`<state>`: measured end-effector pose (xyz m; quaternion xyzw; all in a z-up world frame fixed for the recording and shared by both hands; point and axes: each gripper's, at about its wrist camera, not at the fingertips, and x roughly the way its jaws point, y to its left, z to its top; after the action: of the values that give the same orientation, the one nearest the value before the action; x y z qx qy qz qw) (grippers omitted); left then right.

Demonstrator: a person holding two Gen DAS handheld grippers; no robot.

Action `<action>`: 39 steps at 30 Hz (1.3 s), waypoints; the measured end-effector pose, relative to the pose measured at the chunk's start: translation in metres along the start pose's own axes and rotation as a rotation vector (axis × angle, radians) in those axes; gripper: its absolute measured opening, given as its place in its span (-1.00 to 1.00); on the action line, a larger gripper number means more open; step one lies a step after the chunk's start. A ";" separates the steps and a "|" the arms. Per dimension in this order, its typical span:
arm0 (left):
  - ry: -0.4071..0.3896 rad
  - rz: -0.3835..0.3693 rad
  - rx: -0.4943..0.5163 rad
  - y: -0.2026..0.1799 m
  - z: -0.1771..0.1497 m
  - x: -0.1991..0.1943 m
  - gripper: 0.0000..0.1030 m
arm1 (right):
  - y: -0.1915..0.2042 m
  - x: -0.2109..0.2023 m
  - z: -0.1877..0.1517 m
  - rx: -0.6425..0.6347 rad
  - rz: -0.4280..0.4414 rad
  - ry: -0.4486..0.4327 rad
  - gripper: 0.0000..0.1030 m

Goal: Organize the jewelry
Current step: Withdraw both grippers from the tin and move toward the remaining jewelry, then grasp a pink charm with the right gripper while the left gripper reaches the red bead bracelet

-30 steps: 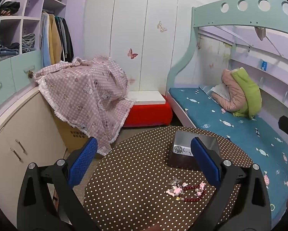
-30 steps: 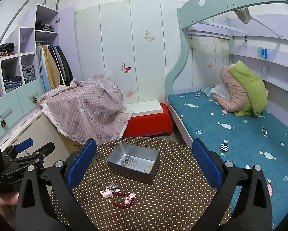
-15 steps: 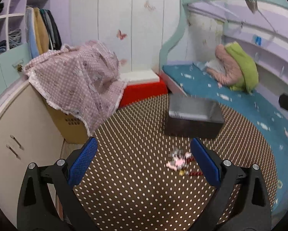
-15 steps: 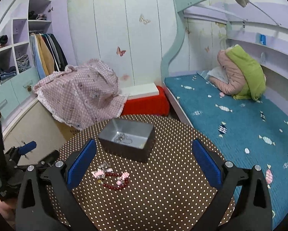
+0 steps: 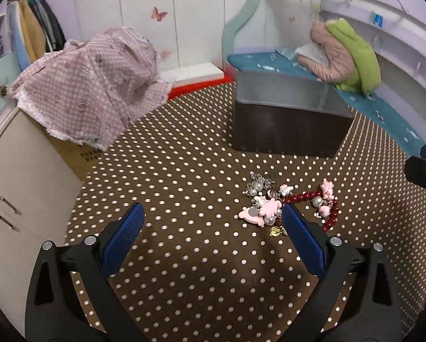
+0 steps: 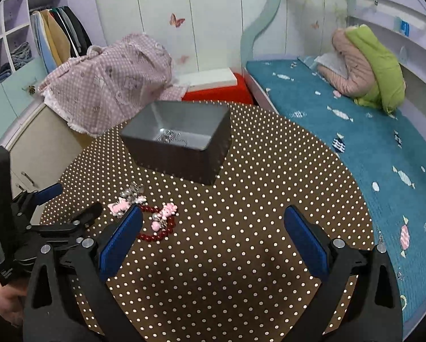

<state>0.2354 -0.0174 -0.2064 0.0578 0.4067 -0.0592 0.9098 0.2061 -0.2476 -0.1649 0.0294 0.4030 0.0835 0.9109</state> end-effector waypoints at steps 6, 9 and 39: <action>0.047 0.012 0.020 -0.006 0.002 0.028 0.83 | -0.008 0.012 0.000 0.014 -0.001 0.035 0.86; 0.054 -0.014 0.001 -0.002 0.003 0.033 0.60 | -0.010 0.016 0.001 0.014 0.000 0.045 0.86; 0.048 -0.181 -0.057 0.019 -0.006 0.021 -0.58 | 0.038 0.087 0.006 -0.109 0.196 0.163 -0.33</action>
<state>0.2485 0.0011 -0.2250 -0.0037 0.4335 -0.1279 0.8920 0.2633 -0.1944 -0.2197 0.0122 0.4655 0.1961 0.8630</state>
